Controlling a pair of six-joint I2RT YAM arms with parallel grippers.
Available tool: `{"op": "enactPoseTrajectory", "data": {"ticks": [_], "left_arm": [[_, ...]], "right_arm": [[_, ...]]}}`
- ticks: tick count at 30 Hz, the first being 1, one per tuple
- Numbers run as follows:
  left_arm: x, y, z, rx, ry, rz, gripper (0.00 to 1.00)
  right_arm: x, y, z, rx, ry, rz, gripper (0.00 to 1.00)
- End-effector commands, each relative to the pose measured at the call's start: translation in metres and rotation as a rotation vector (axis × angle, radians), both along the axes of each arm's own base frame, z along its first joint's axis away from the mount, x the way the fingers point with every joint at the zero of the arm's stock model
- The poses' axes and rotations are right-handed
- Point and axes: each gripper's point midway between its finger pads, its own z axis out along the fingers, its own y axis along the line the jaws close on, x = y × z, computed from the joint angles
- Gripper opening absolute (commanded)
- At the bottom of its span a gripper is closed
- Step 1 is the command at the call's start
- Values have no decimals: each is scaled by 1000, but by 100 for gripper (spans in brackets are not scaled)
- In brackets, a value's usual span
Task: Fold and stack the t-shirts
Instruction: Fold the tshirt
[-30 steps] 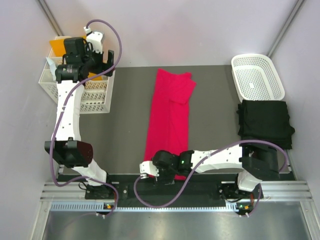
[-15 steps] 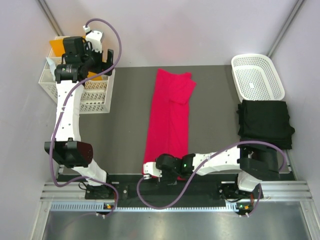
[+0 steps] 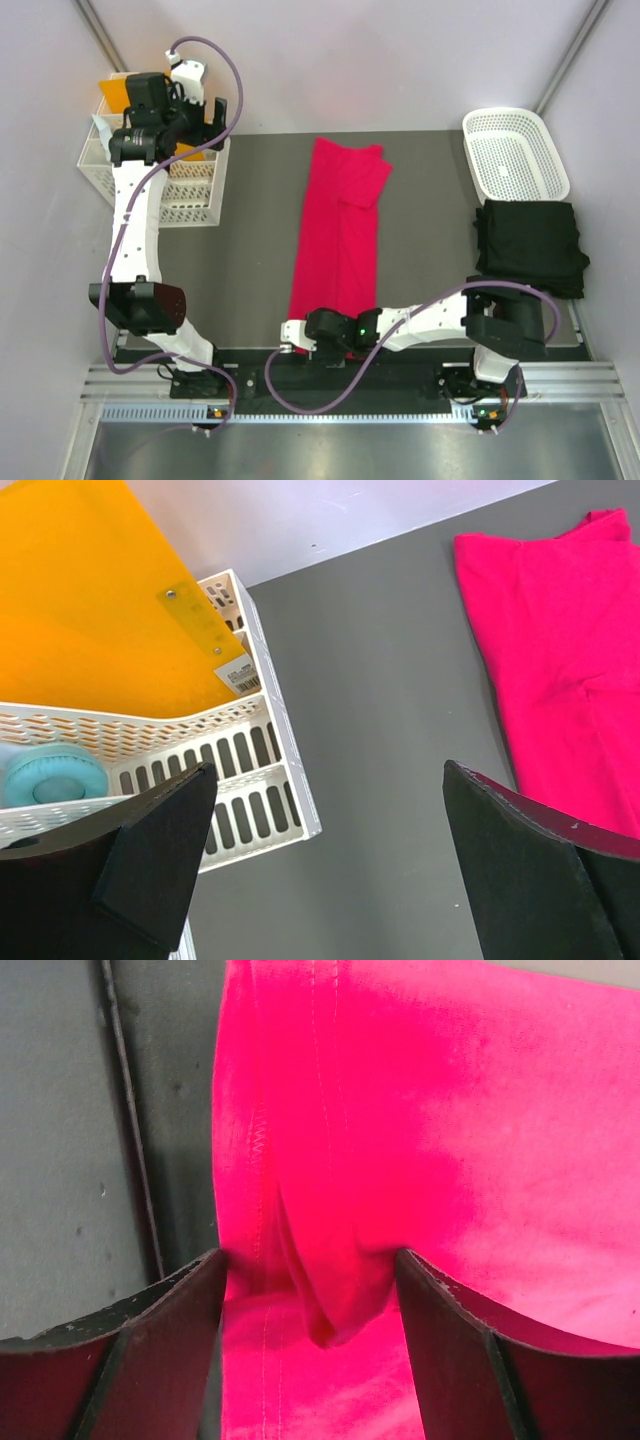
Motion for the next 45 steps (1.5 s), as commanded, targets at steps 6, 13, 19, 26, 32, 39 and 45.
{"op": "enactPoseTrajectory", "data": {"ticks": [6, 13, 19, 26, 32, 39, 45], "left_arm": [[9, 2, 29, 11, -105, 1, 99], [12, 5, 30, 21, -110, 3, 99], [15, 7, 29, 12, -108, 7, 99], [17, 4, 33, -5, -107, 2, 99], [18, 2, 28, -16, -91, -7, 99], [14, -5, 10, -48, -43, -32, 99], [5, -9, -6, -43, -6, -62, 99]], "right_arm": [[-19, 15, -12, 1, 51, -2, 63], [-22, 7, -11, -31, 57, 15, 15], [-27, 1, 4, -55, 65, 93, 0], [-26, -8, 21, -85, 66, 193, 0], [-7, -13, 51, -110, 9, 307, 0], [24, -25, 79, -149, 6, 394, 1], [49, -34, 89, -166, -4, 433, 2]]}}
